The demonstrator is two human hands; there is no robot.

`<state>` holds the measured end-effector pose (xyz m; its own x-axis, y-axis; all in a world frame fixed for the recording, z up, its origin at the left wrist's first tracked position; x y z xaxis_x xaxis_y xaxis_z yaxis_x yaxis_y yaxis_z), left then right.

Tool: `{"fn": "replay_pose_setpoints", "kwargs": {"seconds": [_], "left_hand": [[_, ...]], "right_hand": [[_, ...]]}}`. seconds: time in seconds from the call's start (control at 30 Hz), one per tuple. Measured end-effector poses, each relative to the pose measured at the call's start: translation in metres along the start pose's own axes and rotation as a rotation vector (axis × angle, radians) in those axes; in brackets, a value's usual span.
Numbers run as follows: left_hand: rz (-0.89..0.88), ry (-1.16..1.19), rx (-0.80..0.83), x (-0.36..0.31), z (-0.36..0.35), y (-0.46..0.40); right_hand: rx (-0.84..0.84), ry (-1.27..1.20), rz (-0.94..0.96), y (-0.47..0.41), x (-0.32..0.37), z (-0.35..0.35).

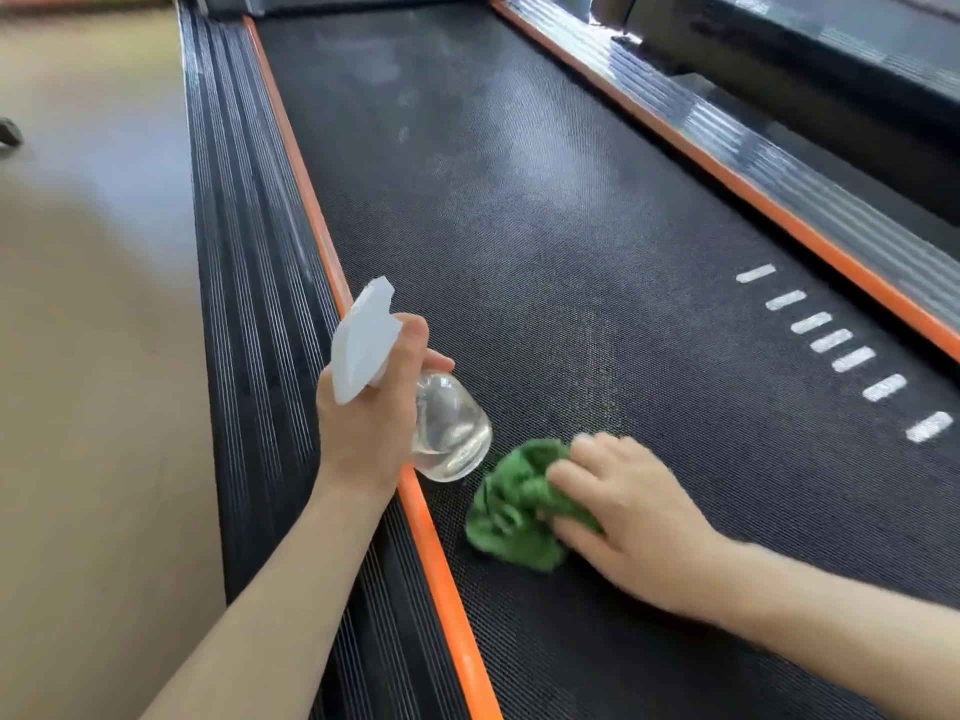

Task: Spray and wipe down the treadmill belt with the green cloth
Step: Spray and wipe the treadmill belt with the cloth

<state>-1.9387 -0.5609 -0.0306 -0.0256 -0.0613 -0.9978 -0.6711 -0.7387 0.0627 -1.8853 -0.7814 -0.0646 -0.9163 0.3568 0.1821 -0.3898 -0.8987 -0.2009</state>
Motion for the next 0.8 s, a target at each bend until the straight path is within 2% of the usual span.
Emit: {"fn": "replay_pose_setpoints", "kwargs": {"seconds": [0.1, 0.2, 0.33, 0.47, 0.53, 0.7, 0.8], "left_hand": [[0.003, -0.004, 0.009, 0.001, 0.000, 0.001], [0.013, -0.016, -0.004, -0.001, -0.002, 0.002], [0.002, -0.052, -0.030, -0.002, -0.002, 0.003], [0.055, -0.043, -0.044, -0.002, 0.000, 0.004], [0.087, -0.030, -0.046, -0.003, 0.000, 0.004], [0.162, -0.023, -0.004, -0.005, -0.002, 0.004], [0.174, -0.022, 0.000, -0.007, -0.002, 0.006]], "right_hand": [[0.066, 0.023, 0.164, 0.016, 0.007, 0.005], [0.054, 0.039, 0.252, -0.021, -0.013, 0.001], [-0.095, 0.061, -0.048, -0.119, -0.076, -0.010], [-0.091, 0.093, -0.288, -0.165, -0.093, -0.020], [-0.095, 0.074, -0.271, -0.145, -0.077, -0.018], [-0.067, 0.045, -0.085, -0.042, -0.022, -0.013], [-0.023, 0.077, -0.050, -0.022, -0.015, -0.012]]}}
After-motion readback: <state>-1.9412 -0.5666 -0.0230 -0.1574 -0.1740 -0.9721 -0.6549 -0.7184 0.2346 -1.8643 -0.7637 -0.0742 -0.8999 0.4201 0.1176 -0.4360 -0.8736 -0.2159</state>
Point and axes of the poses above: each hand's wrist, its own y-axis away from the middle knuckle, its own z-axis out of the back of the hand, x = y × z, the point moved 6 cm from there along -y, towards the middle knuckle, and after that the axes turned 3 degrees about z, right-handed, at the moved point
